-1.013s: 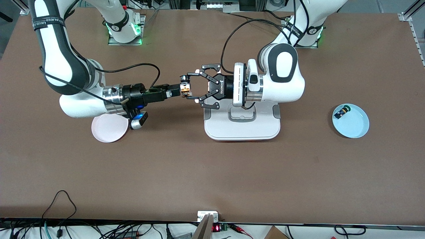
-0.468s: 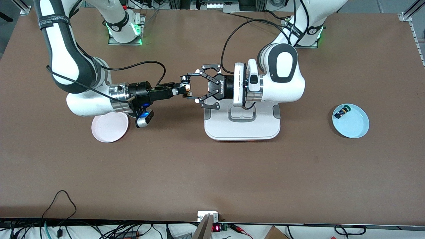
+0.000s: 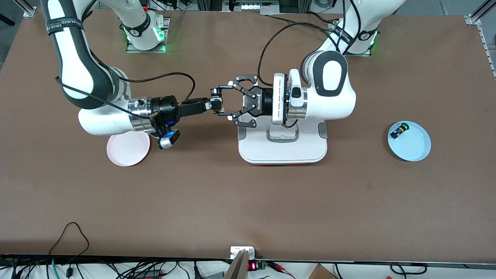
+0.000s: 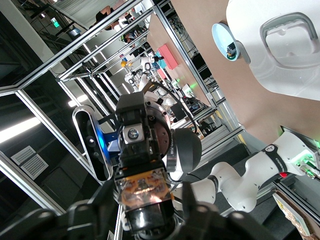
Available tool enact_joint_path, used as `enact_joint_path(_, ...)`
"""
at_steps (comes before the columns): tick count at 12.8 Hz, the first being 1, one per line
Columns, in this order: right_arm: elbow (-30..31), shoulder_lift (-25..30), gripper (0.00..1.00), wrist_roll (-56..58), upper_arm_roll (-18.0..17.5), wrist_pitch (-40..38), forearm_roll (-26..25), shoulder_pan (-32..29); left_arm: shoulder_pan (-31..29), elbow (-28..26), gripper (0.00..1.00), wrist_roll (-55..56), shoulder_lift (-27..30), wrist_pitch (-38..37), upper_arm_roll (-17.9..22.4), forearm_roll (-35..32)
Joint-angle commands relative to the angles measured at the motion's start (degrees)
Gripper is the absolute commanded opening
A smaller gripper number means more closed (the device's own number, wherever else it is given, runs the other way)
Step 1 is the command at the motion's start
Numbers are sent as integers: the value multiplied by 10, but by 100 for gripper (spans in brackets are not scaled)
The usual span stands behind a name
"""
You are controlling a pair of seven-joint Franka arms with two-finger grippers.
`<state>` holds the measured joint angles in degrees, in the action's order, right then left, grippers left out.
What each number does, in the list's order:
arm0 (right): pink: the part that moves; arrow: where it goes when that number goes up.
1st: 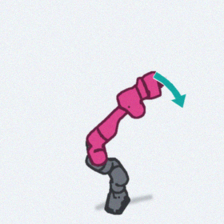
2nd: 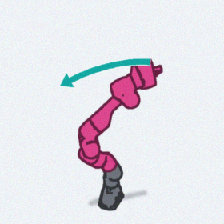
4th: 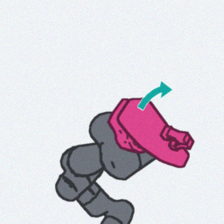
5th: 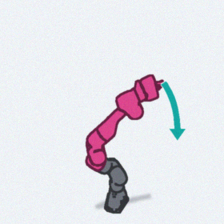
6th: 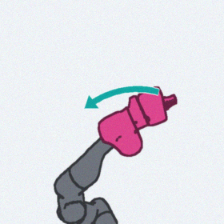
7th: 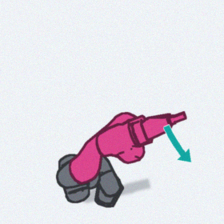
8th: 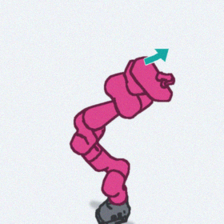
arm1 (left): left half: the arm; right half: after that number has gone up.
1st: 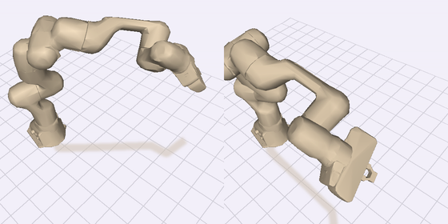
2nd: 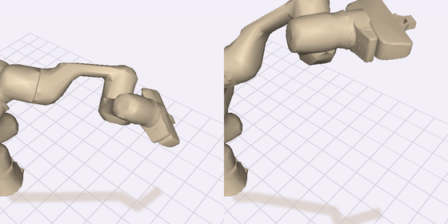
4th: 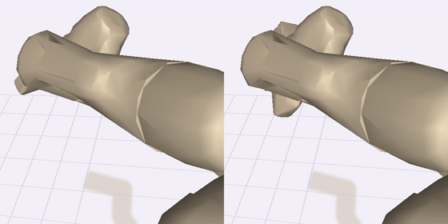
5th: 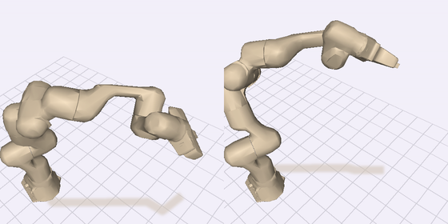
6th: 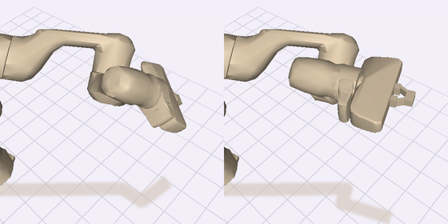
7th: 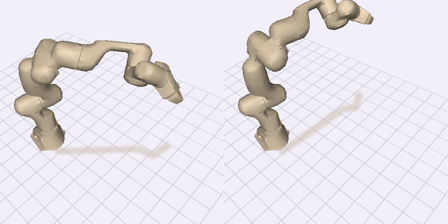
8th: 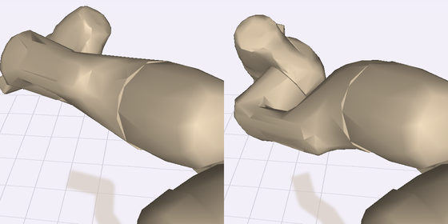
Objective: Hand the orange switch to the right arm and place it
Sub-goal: 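Close the right gripper on the switch held by the left gripper, then open the left gripper and withdraw it from the switch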
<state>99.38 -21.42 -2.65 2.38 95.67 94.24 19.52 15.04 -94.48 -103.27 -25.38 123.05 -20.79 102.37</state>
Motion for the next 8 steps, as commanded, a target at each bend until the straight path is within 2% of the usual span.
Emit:
enact_joint_path(1, 6, 8, 21, 39, -1, 4, 13, -2, 0, 9, 0, -12, -5, 2, -1, 10)
enact_joint_path(3, 7, 7, 18, 49, -1, 4, 14, -2, -1, 9, 1, -10, -4, 2, -1, 10)
enact_joint_path(5, 7, 7, 17, 49, -1, 4, 14, -2, -2, 7, 9, -7, -1, 2, -1, 12)
enact_joint_path(6, 6, 7, 17, 49, -1, 4, 14, -2, -3, 5, 24, -7, 0, 2, -2, 13)
enact_joint_path(7, 6, 7, 17, 49, -1, 4, 14, -3, -10, 3, 51, -8, 0, 2, -2, 13)
enact_joint_path(8, 6, 7, 16, 49, -1, 4, 14, -3, -14, 1, 99, -10, 2, 1, -1, 13)
